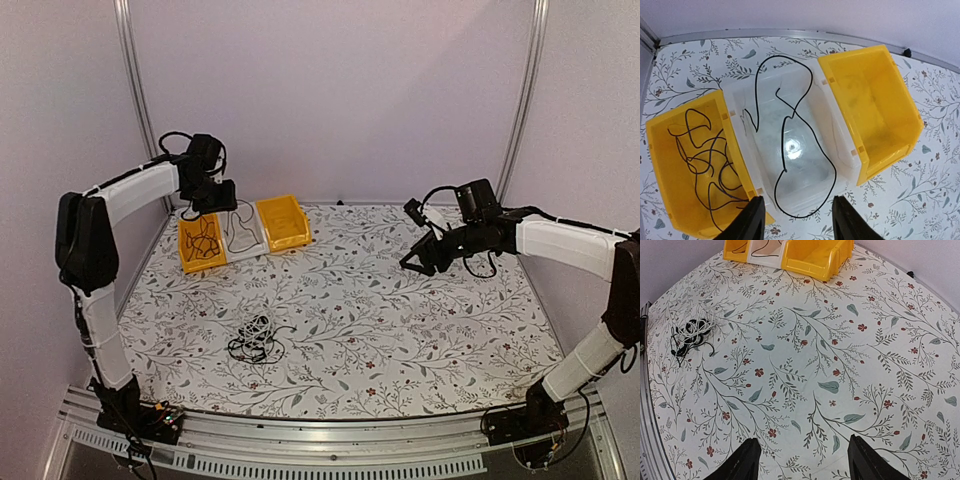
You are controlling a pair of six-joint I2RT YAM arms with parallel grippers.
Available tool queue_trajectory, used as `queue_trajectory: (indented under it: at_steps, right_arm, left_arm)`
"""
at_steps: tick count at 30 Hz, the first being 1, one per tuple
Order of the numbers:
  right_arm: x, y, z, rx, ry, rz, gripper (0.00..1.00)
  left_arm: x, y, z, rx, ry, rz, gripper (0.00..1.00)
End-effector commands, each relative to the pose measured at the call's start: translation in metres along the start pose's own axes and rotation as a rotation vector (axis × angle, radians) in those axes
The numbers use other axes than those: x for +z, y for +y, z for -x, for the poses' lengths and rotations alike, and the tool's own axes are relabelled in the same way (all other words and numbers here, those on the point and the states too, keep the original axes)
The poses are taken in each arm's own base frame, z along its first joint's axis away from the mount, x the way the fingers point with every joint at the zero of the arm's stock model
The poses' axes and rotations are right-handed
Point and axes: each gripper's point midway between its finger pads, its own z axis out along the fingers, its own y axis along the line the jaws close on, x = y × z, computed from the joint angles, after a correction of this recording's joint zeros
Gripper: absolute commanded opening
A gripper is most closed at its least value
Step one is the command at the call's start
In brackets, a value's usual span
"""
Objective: Untangle the cables
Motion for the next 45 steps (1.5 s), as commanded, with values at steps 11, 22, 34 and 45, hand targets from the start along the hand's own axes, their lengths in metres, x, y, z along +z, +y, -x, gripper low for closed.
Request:
queue_trajectory:
  at_steps: [11, 22, 34, 45]
  right_arm:
    - [0.0, 0.001, -0.004, 0.014, 0.002, 0.011, 0.64]
    - [0.003, -0.002, -0.006, 0.01, 0.006, 0.0, 0.64]
    - [0.007, -0.003, -0.008, 0.014, 0.014, 0.002, 0.64]
    - [0.012, -0.007, -0.005, 0.013, 0.012, 0.004, 0.64]
  left_arm:
    - [0.073, 0.018, -0.003, -0.05, 0.098, 0.049, 0.3]
    - [0.104, 0.006, -0.01, -0.024, 0.097, -0.03, 0.06]
    - [0.145, 0.002, -0.04, -0.017, 0.174, -0.048, 0.0]
    - [0.123, 0.003, -0.037, -0.024, 0.173, -0.032, 0.0]
